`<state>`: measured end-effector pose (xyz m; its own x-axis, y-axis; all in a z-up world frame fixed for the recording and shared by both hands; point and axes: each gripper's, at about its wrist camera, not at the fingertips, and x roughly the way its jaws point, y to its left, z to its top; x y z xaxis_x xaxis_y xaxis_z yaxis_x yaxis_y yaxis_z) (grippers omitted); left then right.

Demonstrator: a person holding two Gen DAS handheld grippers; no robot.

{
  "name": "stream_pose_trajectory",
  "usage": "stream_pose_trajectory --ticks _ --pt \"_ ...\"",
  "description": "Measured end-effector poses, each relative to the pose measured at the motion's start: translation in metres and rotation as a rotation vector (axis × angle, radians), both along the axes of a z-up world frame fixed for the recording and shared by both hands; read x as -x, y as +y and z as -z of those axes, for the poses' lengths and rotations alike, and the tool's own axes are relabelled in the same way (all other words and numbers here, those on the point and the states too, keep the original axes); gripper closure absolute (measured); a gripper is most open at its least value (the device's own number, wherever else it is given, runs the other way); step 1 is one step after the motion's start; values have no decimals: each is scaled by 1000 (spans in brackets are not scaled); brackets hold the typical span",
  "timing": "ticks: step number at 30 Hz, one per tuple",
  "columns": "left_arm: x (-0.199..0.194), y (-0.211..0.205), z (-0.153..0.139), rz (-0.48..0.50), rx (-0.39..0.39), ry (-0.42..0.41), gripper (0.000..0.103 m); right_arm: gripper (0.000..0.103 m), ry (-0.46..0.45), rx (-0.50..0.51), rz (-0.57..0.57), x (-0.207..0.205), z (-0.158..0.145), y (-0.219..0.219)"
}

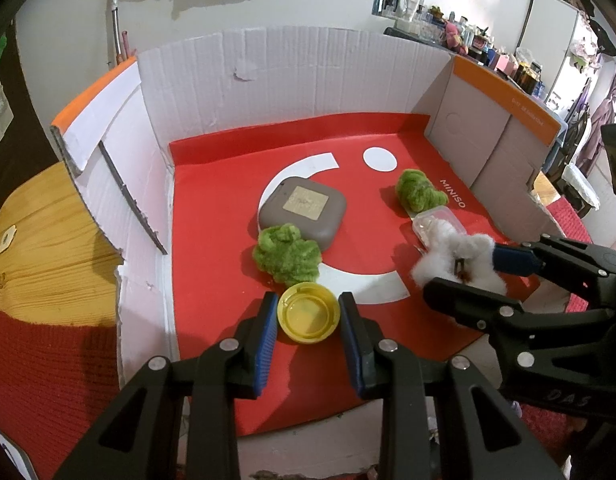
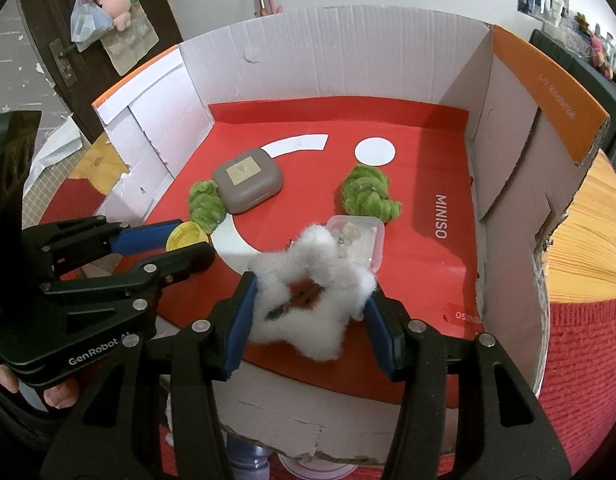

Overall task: Organize objects
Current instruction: 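Carry the yellow cap with left tool while right tool carries the star into the box, then open left tool to drop the yellow cap while right tool releases the star, then withdraw both tools from the box back over the table objects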

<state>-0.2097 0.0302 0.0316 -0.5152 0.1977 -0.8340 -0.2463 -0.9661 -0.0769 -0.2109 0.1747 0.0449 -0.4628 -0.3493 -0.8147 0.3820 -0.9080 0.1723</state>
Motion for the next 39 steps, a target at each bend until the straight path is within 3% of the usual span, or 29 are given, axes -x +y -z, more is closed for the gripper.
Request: stream_pose_trajectory --ticks 7,26,39 --pt "-1 0 -3 -1 9 21 67 45 18 13 0 -4 -4 0" --pt "-20 -1 -18 -21 24 91 50 36 84 12 -4 -29 -23 0" --pt "-41 -7 -25 -47 16 129 33 25 127 7 1 -54 -35 3"
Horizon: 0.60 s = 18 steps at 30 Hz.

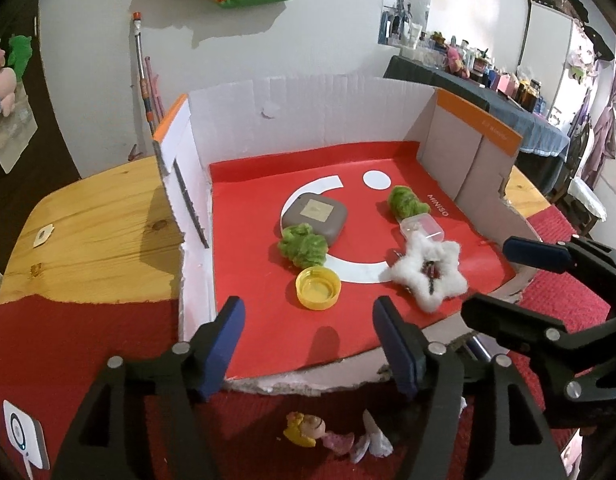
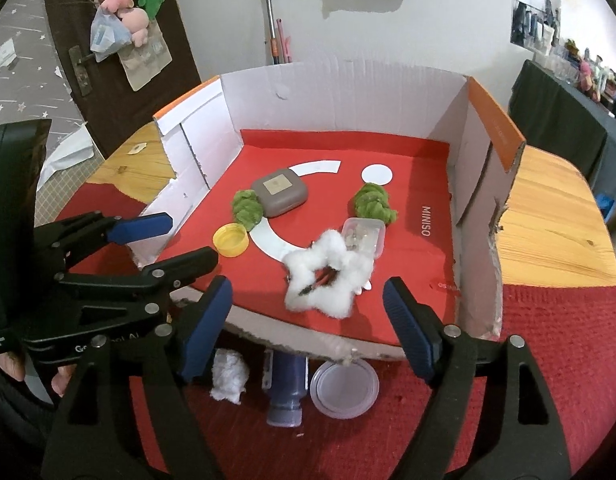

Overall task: Organize objects
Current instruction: 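Withdraw both tools from the box back over the table objects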

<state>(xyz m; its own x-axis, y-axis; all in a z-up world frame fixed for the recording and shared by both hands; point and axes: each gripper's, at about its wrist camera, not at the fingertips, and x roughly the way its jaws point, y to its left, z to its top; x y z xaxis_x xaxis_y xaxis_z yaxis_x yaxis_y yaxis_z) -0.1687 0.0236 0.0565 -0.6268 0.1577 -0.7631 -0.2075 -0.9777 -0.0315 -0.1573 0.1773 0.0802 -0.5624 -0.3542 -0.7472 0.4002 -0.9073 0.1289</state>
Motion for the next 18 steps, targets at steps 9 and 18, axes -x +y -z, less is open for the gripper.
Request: stream_pose_trajectory --ticks 9,18 --pt "-15 0 -3 -10 6 20 21 17 29 -5 2 -18 -7 1" --pt "-33 -1 -7 -19 9 39 14 12 50 8 16 -37 -13 4"
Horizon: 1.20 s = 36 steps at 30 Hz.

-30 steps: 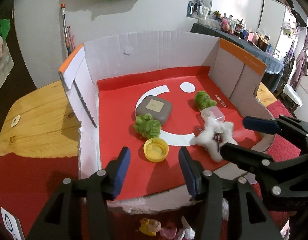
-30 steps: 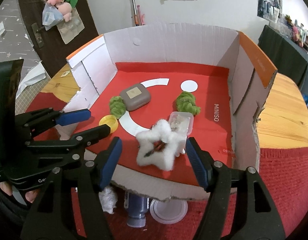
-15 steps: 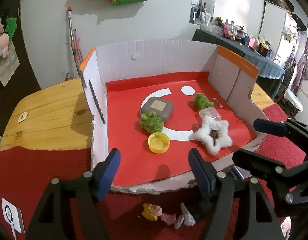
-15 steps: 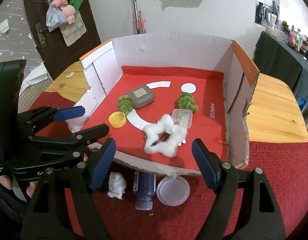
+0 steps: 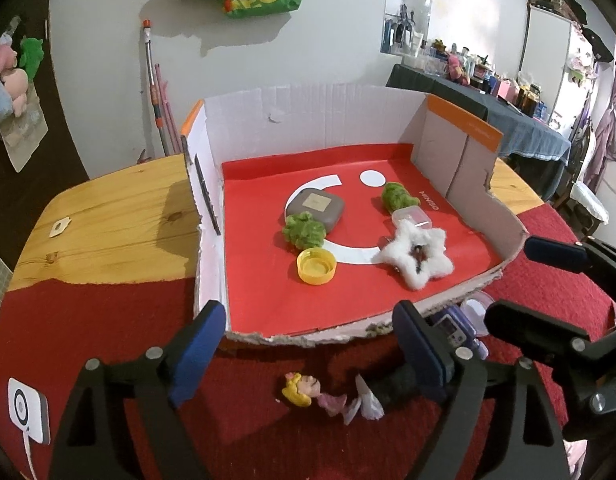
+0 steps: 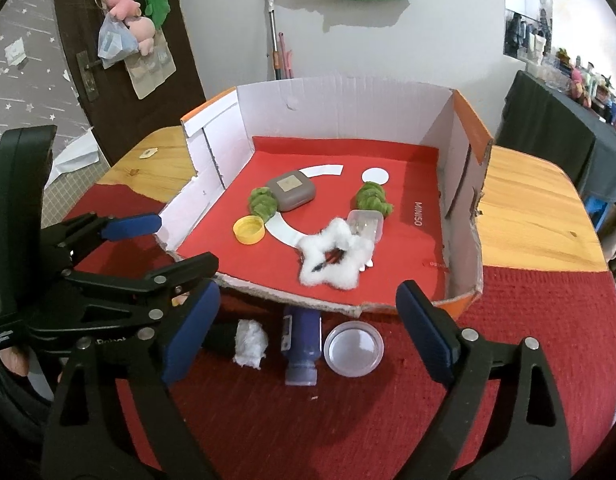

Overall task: Organize objects
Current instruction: 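Withdraw both tools from the box back over the table objects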

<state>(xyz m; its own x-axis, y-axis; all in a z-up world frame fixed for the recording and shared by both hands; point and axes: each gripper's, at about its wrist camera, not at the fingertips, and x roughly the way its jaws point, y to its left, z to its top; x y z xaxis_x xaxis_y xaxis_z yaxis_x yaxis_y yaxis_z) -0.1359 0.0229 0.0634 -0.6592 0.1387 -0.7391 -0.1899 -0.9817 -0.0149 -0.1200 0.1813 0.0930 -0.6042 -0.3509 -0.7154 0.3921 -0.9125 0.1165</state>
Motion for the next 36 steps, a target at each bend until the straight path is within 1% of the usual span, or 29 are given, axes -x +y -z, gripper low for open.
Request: stream_pose_trajectory --ticks 5,9,14,18,22,36 --pt "-8 1 -1 3 -1 3 12 12 11 0 5 -9 -1 0" --pt "-14 1 -1 -2 0 3 9 9 18 3 12 -16 -2 1" --pt "-22 0 -1 -13 -1 9 8 8 19 7 14 -25 -1 3" --pt "-29 -1 1 -23 1 15 4 7 24 8 15 -31 0 4" --pt "-36 -2 5 -27 -1 6 4 5 25 8 15 -41 5 4" --pt "-57 -6 23 -38 0 -16 4 5 -4 6 4 -63 26 3"
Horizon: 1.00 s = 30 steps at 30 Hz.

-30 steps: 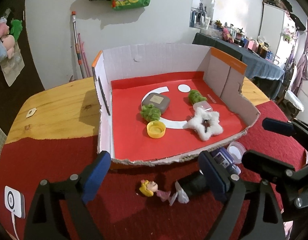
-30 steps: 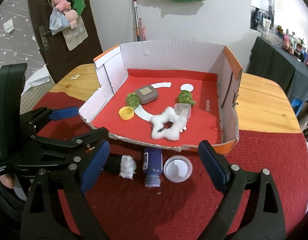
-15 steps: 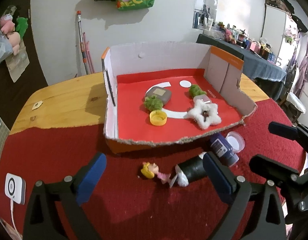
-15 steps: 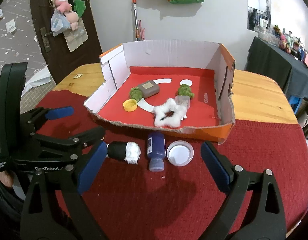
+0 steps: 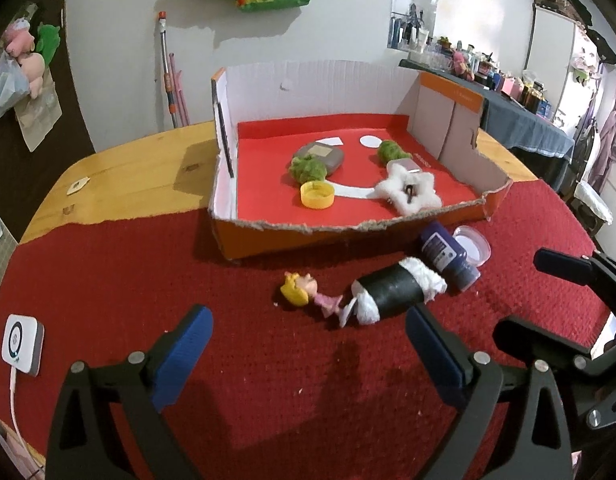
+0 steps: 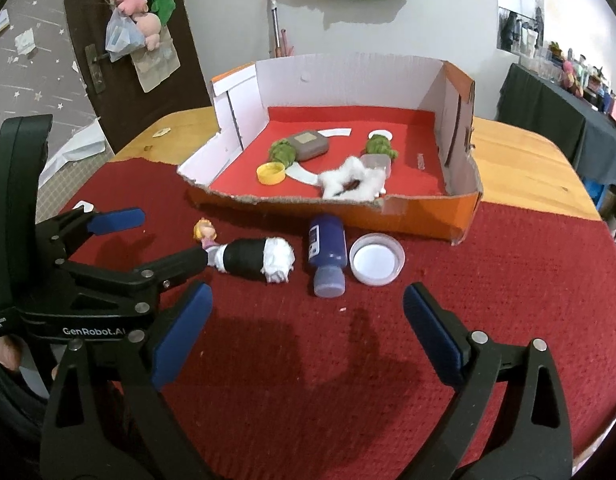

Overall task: Organize objects
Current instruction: 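Withdraw both tools from the box back over the table objects, then grasp the clear round lid with right tool while left tool grasps the blonde doll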

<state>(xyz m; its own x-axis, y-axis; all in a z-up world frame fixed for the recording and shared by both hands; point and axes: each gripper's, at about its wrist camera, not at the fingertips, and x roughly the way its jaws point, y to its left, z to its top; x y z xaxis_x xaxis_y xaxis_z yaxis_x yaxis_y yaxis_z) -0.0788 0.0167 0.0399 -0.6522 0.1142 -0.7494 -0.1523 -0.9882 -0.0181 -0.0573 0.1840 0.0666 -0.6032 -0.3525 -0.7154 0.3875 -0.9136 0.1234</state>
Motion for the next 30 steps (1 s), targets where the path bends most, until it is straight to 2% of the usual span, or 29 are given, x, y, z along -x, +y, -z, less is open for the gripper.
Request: stream_pose_trajectory --ticks 14,22,30 --pt "-1 -11 19 -36 7 -40 4 5 -45 -7 17 1 22 5" --pt "9 -16 25 -50 15 -50 4 7 -43 -59 81 15 28 21" --pt "20 -16 32 -48 17 -70 4 17 -42 -147 139 36 35 34"
